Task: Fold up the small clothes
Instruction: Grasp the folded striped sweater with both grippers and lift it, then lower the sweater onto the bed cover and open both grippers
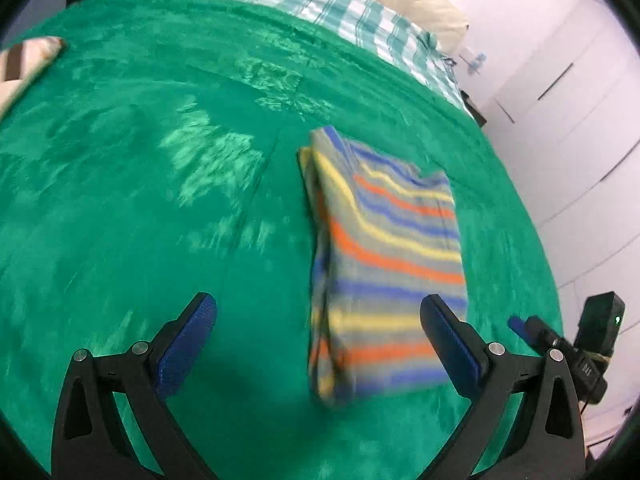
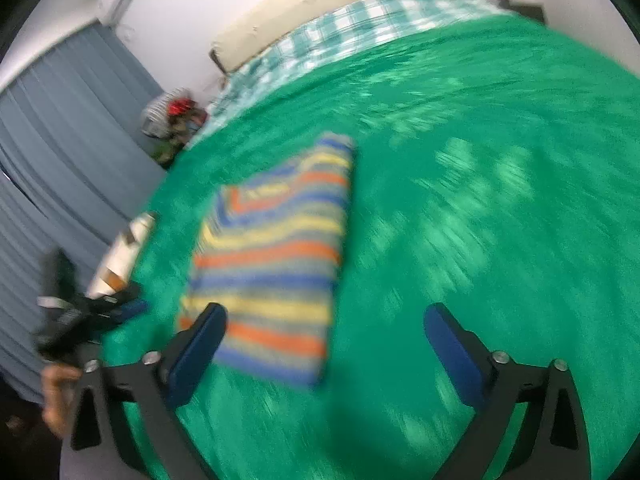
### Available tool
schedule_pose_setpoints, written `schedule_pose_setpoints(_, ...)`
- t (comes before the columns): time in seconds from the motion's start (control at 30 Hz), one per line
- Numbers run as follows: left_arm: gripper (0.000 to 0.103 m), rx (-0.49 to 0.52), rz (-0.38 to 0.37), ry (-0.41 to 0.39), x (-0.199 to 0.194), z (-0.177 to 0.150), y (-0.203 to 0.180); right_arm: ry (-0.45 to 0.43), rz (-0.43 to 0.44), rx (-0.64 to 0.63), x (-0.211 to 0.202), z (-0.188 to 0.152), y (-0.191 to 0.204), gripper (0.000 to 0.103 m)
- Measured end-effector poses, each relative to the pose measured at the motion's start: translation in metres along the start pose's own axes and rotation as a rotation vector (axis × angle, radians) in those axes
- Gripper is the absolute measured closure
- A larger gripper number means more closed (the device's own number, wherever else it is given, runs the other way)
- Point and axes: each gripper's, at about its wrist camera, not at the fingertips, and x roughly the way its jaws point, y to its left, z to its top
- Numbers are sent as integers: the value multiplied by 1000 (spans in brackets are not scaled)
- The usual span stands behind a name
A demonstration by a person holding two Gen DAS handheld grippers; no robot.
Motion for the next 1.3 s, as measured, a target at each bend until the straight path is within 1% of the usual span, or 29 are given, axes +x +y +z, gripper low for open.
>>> schedule_pose_setpoints(0.07,2,-4,-32,37,22,12,1,19,67,34,20,20,-5,8)
schedule_pose_setpoints(0.13,2,0,-32,61,45,19,1,51,116,65,46,37,-13,13)
schedule_pose_setpoints(0.17,4,6,-28,70,55,25,-2,70,134,81,63,46,-18,18)
schedule_pose_setpoints(0.2,7,10,-26,77,64,27,-3,86,147,96,78,50,-17,25)
schedule_pose_setpoints(0.23,10,14,-29,84,73,27,-3,110,175,124,94,54,-22,29)
schedule_pose_setpoints(0.27,15,19,-28,83,78,28,-4,131,204,148,108,56,-25,34)
schedule_pose_setpoints(0.3,24,30,-21,74,82,27,-6,149,241,168,122,58,-27,40)
schedule_pose_setpoints(0.33,35,45,-18,69,86,27,-7,166,267,170,135,58,-25,44)
schedule_pose_setpoints(0.37,71,56,-30,81,91,28,-9,175,264,151,144,58,-22,60)
schedule_pose_setpoints(0.4,86,48,-48,106,96,32,-9,188,239,120,152,57,-17,78)
schedule_pose_setpoints(0.43,87,40,-36,108,97,33,-10,195,200,97,156,55,-13,78)
schedule_pose_setpoints(0.47,88,58,-7,88,90,33,-18,183,177,84,154,55,-8,80)
schedule_pose_setpoints(0.53,88,123,24,47,73,33,-36,138,144,38,136,54,6,82)
schedule_pose_setpoints(0.57,89,150,22,30,64,34,-45,115,139,9,124,57,15,82)
schedule_pose_setpoints(0.7,89,215,-35,-51,6,35,-84,27,164,-74,63,71,53,83)
schedule_pose_setpoints(0.8,87,244,-57,-86,-27,34,-107,-22,181,-73,19,83,65,83)
schedule_pose_setpoints(0.83,85,235,-55,-75,-27,34,-110,-21,175,-60,10,85,64,82)
schedule_pose_setpoints(0.87,74,225,-43,-55,-21,34,-113,-14,162,-39,6,87,61,81)
schedule_pose_setpoints(0.9,50,218,-9,-27,-10,30,-112,-6,138,-15,5,86,54,74)
schedule_pose_setpoints(0.93,36,220,58,-14,2,21,-108,10,89,6,5,83,41,65)
schedule_pose_setpoints(0.97,27,230,127,-13,12,14,-107,34,10,16,7,77,26,34)
schedule_pose_setpoints(1.0,28,254,224,-13,18,0,-101,49,-87,20,8,71,13,14)
schedule_pose_setpoints(1.03,28,282,294,-9,19,-14,-97,58,-189,22,5,62,1,14)
schedule_pose_setpoints(1.07,28,311,339,-15,15,-31,-94,64,-266,22,-4,51,-12,14)
schedule_pose_setpoints(1.13,22,374,404,-51,-6,-71,-92,70,-358,-4,-26,26,-22,14)
schedule_pose_setpoints(1.17,13,391,426,-63,-15,-85,-93,82,-424,-39,-39,10,-21,14)
schedule_pose_setpoints(1.2,6,405,457,-80,-27,-101,-95,90,-457,-59,-47,0,-19,13)
schedule_pose_setpoints(1.23,5,415,489,-102,-39,-117,-99,97,-482,-77,-55,-12,-15,13)
schedule_pose_setpoints(1.3,3,427,517,-140,-63,-139,-107,108,-501,-86,-71,-39,-2,13)
